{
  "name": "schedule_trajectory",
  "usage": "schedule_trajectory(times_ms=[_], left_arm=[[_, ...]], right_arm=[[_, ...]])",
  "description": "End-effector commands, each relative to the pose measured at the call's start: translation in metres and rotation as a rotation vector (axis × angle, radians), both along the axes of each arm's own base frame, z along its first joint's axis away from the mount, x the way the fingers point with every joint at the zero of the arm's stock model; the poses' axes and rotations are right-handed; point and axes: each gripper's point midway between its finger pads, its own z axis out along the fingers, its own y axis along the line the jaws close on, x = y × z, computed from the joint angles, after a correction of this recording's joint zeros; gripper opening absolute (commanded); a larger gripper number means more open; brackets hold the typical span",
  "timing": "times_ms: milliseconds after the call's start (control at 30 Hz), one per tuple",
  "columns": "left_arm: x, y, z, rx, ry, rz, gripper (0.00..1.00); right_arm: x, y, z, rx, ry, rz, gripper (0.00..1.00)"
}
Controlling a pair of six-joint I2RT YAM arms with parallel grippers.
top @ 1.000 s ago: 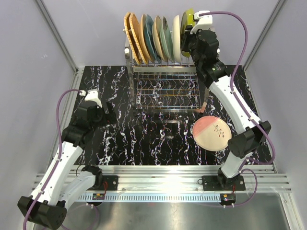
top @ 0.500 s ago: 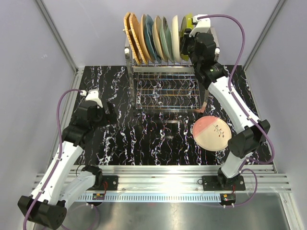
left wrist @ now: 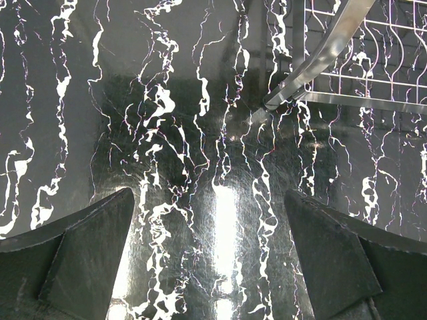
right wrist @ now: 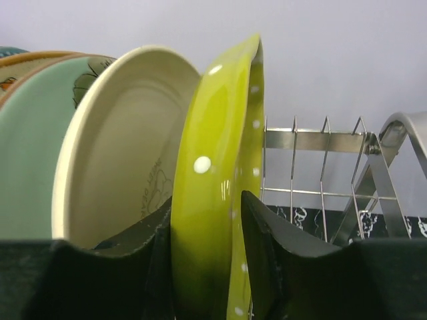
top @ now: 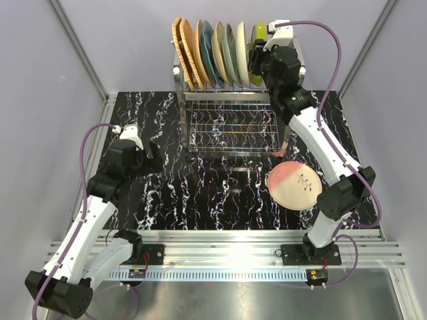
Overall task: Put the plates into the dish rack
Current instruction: Insert the plate into the dish rack
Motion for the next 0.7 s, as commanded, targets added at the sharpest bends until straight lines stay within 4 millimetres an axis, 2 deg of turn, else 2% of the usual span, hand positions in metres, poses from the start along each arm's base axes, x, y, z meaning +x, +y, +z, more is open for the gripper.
schedule_trajectory(times_ms=[0,67,333,467,667], left_arm=[[0.006,-0.002,0.006,-0.006,-0.034,-0.015,0.99],[0.006,-0.002,0.006,-0.005,-0.033,-0.015,0.99],[0.006,-0.002,0.004,-0.003,-0.027,-0.013,0.99],[0.007,-0.003,0.004,-0.003,-0.025,-0.015,0.99],[0.007,-0.003,0.003,-0.003,-0.021,-0.014,0.99]], right_arm=[[-0.004,-0.007,0.043,0.050,-0.126,-0.007,0.46],[-0.005,-0.008,0.045,0.047,-0.129,-0.009,0.50],[-0.016,-0.011,0.061,0.056,-0.158,0.004,0.55],[-0.026,-0.014,0.074,0.067,-0.182,0.011,0.58],[-0.052,-0.015,0.096,0.127,-0.229,0.064,0.64]])
